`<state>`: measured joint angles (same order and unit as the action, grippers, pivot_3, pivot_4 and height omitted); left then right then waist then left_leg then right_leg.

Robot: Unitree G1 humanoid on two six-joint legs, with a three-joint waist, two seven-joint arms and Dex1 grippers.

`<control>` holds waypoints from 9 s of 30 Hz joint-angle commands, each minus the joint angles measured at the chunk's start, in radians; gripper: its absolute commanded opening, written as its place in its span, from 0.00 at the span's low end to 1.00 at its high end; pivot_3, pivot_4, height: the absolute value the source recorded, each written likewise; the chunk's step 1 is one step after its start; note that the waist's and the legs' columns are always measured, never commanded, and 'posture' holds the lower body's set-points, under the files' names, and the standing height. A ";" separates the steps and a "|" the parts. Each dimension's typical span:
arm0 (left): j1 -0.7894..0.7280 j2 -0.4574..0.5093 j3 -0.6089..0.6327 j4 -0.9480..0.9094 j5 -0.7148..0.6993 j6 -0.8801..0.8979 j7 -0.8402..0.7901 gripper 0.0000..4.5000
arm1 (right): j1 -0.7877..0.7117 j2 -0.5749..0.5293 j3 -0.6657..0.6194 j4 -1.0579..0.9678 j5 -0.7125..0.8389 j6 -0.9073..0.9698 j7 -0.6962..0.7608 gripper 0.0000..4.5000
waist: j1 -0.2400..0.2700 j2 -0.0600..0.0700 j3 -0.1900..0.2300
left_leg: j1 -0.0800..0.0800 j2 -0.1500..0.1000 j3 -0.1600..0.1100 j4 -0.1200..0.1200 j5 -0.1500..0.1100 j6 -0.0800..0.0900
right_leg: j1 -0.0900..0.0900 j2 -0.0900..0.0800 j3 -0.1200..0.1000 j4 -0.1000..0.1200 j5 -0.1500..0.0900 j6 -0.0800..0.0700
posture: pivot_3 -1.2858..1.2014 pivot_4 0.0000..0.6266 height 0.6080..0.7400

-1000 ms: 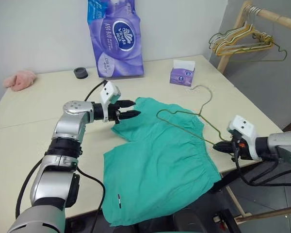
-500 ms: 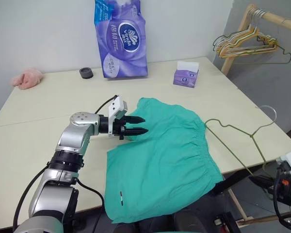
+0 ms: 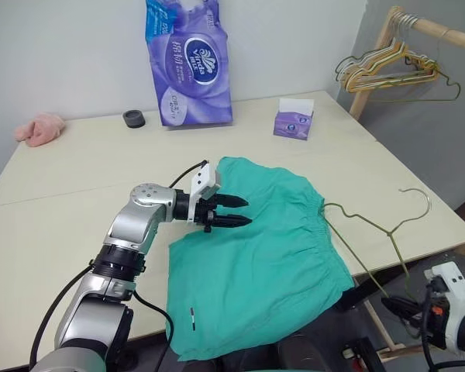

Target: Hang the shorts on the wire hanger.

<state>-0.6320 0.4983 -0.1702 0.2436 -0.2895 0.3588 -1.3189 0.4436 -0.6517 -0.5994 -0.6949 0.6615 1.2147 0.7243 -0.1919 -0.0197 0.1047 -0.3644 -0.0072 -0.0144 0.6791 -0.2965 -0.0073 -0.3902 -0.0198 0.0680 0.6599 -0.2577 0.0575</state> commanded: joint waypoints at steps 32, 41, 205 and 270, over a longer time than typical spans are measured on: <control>0.005 0.004 0.012 -0.006 0.002 -0.038 0.045 0.57 | -0.170 -0.124 0.189 0.229 0.081 -0.057 0.038 0.00 | -0.002 0.000 -0.001 | 0.000 0.000 0.000 0.000 0.000 0.000 | 0.001 0.000 0.000 -0.002 0.000 0.000 | 0.42 0.09 1.00; -0.017 -0.002 0.019 0.023 -0.003 -0.041 0.046 0.57 | -0.361 -0.059 0.302 0.382 0.081 -0.088 0.012 0.00 | -0.003 0.000 -0.001 | 0.000 0.000 0.000 0.000 0.000 0.000 | 0.000 0.000 0.000 -0.002 0.000 0.000 | 0.42 0.10 1.00; -0.274 -0.044 -0.113 0.653 0.448 -1.094 0.190 0.99 | -0.366 -0.427 0.337 -0.114 -0.247 -0.500 0.190 1.00 | -0.026 -0.001 -0.001 | -0.002 -0.001 -0.001 0.001 0.000 0.000 | 0.000 -0.001 -0.001 -0.002 0.002 -0.001 | 0.40 0.09 1.00; -0.324 0.102 0.097 0.590 0.212 -0.174 -0.157 0.01 | -0.565 0.228 0.532 0.174 -0.013 -0.119 -0.330 1.00 | -0.029 -0.009 -0.002 | -0.015 0.000 -0.006 0.002 -0.001 0.001 | -0.016 -0.002 -0.005 0.006 0.003 -0.003 | 0.43 0.14 1.00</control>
<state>-0.9495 0.5863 -0.0970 0.8777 -0.0544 0.1732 -1.4741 -0.1036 -0.4199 -0.0775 -0.5384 0.6669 1.1241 0.3916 -0.2206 -0.0283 0.1030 -0.3797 -0.0075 -0.0199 0.6807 -0.2974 -0.0064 -0.4066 -0.0216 0.0631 0.6657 -0.2542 0.0541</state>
